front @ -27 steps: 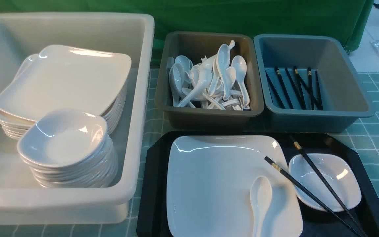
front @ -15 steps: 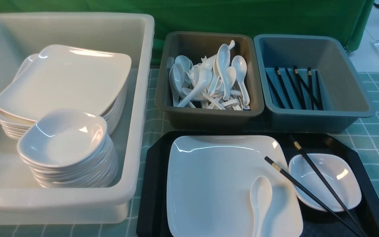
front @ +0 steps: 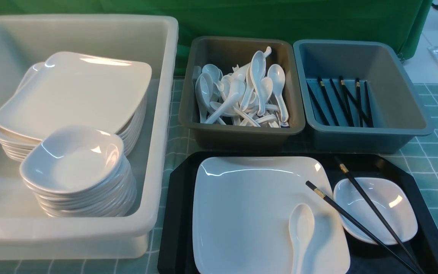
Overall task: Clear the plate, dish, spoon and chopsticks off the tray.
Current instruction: Use the right arm to grab a pair of chopsticks from the plate
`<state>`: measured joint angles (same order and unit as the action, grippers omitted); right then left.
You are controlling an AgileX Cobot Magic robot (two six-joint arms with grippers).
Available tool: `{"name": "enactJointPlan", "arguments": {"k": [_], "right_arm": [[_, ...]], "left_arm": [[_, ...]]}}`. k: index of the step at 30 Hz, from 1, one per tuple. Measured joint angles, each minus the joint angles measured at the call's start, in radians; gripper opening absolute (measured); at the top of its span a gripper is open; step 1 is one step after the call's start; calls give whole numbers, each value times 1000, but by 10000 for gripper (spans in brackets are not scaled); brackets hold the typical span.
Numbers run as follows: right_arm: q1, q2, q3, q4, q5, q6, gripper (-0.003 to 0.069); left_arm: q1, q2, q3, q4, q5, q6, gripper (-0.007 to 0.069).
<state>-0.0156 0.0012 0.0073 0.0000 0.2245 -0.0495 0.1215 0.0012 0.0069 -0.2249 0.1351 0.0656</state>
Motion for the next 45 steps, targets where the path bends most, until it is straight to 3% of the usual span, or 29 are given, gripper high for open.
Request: {"name": "enactJointPlan", "arguments": {"k": [3,7,12,17,22,25,34,38,42,43,44,45], "right_arm": [[0,0,0,0,0,0,242],[0,0,0,0,0,0,242],[0,0,0,0,0,0,242],[0,0,0,0,0,0,242],[0,0,0,0,0,0,242],[0,0,0,0,0,0,242],[0,0,0,0,0,0,242],[0,0,0,0,0,10,242],[0,0,0,89,-67,232,242],[0,0,0,106,-109,334,242],[0,0,0,107,-115,334,242],[0,0,0,115,-153,444,242]], "left_arm": [[0,0,0,-166,-135,-142,20],[0,0,0,-247,-252,-255,20],[-17,9,-105,-172,-72,-262,20],[-106,253,-394,-152,265,17,20],[-182,536,-584,-181,510,197,20],[-268,671,-639,-194,505,248,20],[-617,858,-652,-216,277,336,20],[-690,861,-655,-217,243,359,20],[-709,861,-658,-220,235,386,20],[-709,861,-658,-220,235,388,20],[-709,861,-658,-220,235,389,20],[-709,861,-658,-220,236,393,20]]}}
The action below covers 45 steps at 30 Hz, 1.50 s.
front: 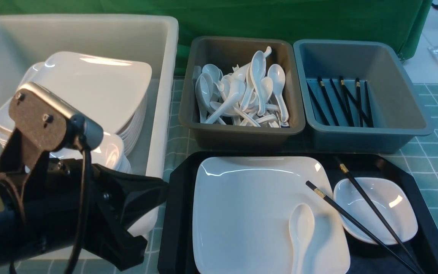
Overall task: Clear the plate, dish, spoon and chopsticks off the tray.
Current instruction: Use the right arm to grab a pair of chopsticks from the plate
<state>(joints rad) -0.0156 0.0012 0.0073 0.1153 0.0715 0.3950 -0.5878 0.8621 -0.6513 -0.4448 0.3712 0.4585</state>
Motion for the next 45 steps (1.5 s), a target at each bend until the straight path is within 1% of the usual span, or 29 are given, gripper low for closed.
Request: {"name": "enactJointPlan", "arguments": {"k": [2,3,4,6,8,9,10,11,12,13,14,15,16,17,19,21,23,25,26,27,28,29,30,32,36,41,45], "right_arm": [[0,0,0,5,-63,88,242],[2,0,-3,6,-72,108,241],[5,0,-5,6,-72,111,240],[23,16,-40,7,-17,93,234],[91,124,-184,7,131,-31,232],[98,137,-198,7,144,-31,232],[156,256,-316,8,240,-146,232],[201,340,-391,8,327,-229,232],[201,358,-406,7,341,-242,232],[252,485,-504,5,440,-325,232],[284,577,-567,2,493,-367,232],[337,751,-677,-9,611,-450,237],[361,859,-741,-16,661,-479,242],[364,873,-749,-21,673,-489,242],[379,1019,-823,-28,722,-538,246],[379,1108,-860,-29,738,-573,251],[379,1214,-892,-35,741,-606,287],[379,1284,-901,-36,733,-627,365],[379,1290,-901,-36,732,-632,374],[379,1337,-901,-36,720,-647,450],[379,1343,-901,-36,715,-649,472],[379,1384,-902,-37,687,-654,554],[379,1408,-903,-39,670,-656,592],[379,1451,-912,-41,642,-660,627],[368,1534,-946,-44,602,-668,622],[320,1612,-975,-44,597,-670,608],[309,1641,-980,-44,591,-676,608]], "left_arm": [[0,0,0,0,0,3,20],[0,0,0,0,0,3,20],[0,0,0,0,0,4,20],[0,0,0,0,0,8,20],[0,0,0,0,-6,23,20],[0,0,0,0,-7,25,20],[0,0,0,0,-17,37,20],[0,0,0,0,-25,46,20],[0,0,0,0,-25,46,20],[0,0,0,0,-30,62,20],[0,-2,-1,0,-30,68,20],[0,-17,-1,0,-29,73,20],[0,-33,-1,-1,-23,79,20],[0,-40,-1,-1,-20,81,20],[0,-85,-1,-2,-12,82,20],[0,-134,-1,-2,-8,82,20],[0,-192,-1,-2,8,82,20],[0,-237,-1,-1,36,82,20],[0,-245,-1,1,39,82,20],[0,-267,-1,8,61,82,20],[0,-272,-1,10,67,82,20],[0,-282,-1,17,81,82,20],[0,-286,-1,22,88,82,20],[0,-287,-1,31,92,82,20],[0,-286,-1,41,92,82,20],[0,-286,-1,49,102,82,20],[0,-286,-1,50,104,82,20]]}}
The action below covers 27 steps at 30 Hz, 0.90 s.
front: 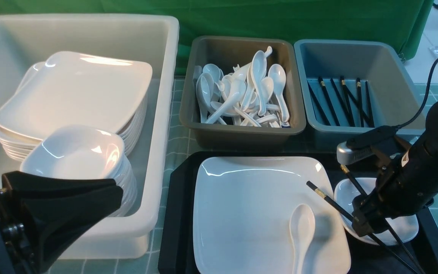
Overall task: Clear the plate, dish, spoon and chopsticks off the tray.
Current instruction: Use the right arm to grab a pair of chopsticks from the plate
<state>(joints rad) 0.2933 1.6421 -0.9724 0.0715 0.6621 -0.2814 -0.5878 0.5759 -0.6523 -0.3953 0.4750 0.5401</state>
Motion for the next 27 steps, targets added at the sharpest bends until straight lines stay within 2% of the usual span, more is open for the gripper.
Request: {"name": "enactJointPlan", "arguments": {"k": [6,14,23,25,27], "right_arm": [[-5,20,0,0,-25,-2,603],[-65,55,-1,0,-64,-2,594],[-70,89,-1,2,-108,-13,578],[-70,94,-1,3,-115,-28,514],[-70,98,-1,4,-123,-33,408]], "left_arm": [[0,0,0,0,3,-1,20],[0,0,0,0,3,-1,20],[0,0,0,0,2,-1,20],[0,0,0,0,2,-1,20],[0,0,0,0,0,-1,20]]}}
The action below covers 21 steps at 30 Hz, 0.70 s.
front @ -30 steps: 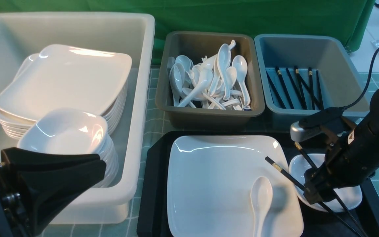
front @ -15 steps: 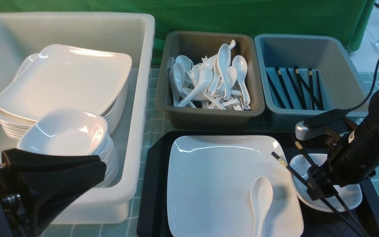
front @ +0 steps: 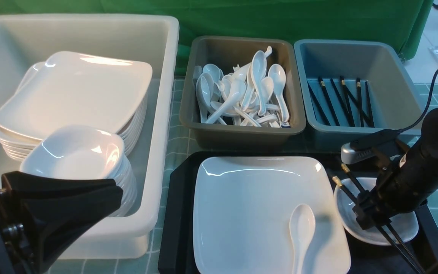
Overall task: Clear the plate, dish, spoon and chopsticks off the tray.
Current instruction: Use the right arm to grab a pair of chopsticks from the plate, then use the right arm to put the chopsticks into the small storage box on the right
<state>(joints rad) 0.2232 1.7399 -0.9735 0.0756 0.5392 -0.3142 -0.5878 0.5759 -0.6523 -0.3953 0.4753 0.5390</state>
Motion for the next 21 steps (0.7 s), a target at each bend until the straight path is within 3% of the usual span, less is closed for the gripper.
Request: {"name": "enactJointPlan", "arguments": {"k": [1,2,4,6,10,15,21], "right_arm": [[0,0,0,0,-7,-2,349],[0,0,0,0,-10,-4,336],[0,0,0,0,-26,-17,164],[0,0,0,0,-29,-28,121],[0,-7,0,20,-7,-59,125],[11,-85,-52,140,88,-146,125],[2,-133,-255,203,117,-108,125]], "left_arm": [[0,0,0,0,-2,0,20],[0,0,0,0,-2,0,20],[0,0,0,0,-2,0,20],[0,0,0,0,-2,0,20],[0,0,0,0,-22,0,20],[0,0,0,0,-111,1,20],[0,0,0,0,-219,1,20]]}}
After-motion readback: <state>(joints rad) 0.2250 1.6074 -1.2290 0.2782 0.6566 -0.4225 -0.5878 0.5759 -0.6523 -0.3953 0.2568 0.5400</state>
